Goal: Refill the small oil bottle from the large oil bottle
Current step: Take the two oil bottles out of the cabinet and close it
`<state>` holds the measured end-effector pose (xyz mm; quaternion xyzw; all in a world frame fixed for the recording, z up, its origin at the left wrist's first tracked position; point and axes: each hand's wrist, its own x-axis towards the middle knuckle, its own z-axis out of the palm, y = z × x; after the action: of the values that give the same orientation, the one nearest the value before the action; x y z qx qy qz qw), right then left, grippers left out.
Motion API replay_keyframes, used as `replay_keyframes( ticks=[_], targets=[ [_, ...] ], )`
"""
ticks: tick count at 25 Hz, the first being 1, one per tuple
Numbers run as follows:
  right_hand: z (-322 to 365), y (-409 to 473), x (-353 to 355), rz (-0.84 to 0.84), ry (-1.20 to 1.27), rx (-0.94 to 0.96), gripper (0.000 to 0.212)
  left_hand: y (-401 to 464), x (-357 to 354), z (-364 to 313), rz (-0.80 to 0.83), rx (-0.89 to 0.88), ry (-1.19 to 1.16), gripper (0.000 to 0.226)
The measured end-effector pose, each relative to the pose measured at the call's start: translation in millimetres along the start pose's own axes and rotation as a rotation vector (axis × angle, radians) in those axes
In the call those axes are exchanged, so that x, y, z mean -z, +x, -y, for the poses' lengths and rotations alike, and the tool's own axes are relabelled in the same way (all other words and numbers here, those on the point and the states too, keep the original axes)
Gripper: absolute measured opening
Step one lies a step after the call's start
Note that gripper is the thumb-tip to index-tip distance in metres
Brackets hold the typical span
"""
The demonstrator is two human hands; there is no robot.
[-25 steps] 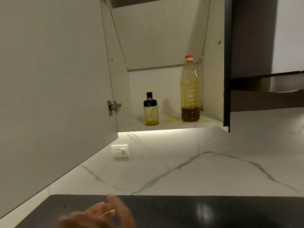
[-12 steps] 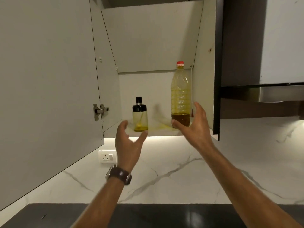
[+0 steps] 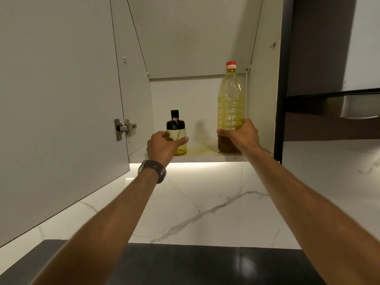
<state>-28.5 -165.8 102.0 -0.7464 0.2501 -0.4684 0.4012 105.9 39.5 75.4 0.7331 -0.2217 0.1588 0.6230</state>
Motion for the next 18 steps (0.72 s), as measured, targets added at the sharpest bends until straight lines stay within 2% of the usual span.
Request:
replay_keyframes(
  ticks=[5, 9, 12, 15, 18],
  targets=[
    [-1, 0, -1, -0.018, 0.008, -0.014, 0.059, 0, 1, -1, -0.031, -0.012, -0.017, 0.061],
    [-1, -8, 4, -0.027, -0.013, 0.038, 0.061, -14, 4, -2, -0.069, -0.096, 0.011, 0.057],
    [2, -20, 13, -0.025, -0.028, 0.053, 0.075, -31, 11, -7, -0.083, -0.14, -0.05, 0.055],
    [3, -50, 28, -0.013, 0.005, 0.114, 0.081, -56, 24, -10, -0.035, -0.202, -0.118, 0.048],
    [-6, -95, 48, 0.009, 0.072, 0.172, 0.075, -90, 42, 0, 0.025, -0.247, -0.164, 0.046]
  ],
)
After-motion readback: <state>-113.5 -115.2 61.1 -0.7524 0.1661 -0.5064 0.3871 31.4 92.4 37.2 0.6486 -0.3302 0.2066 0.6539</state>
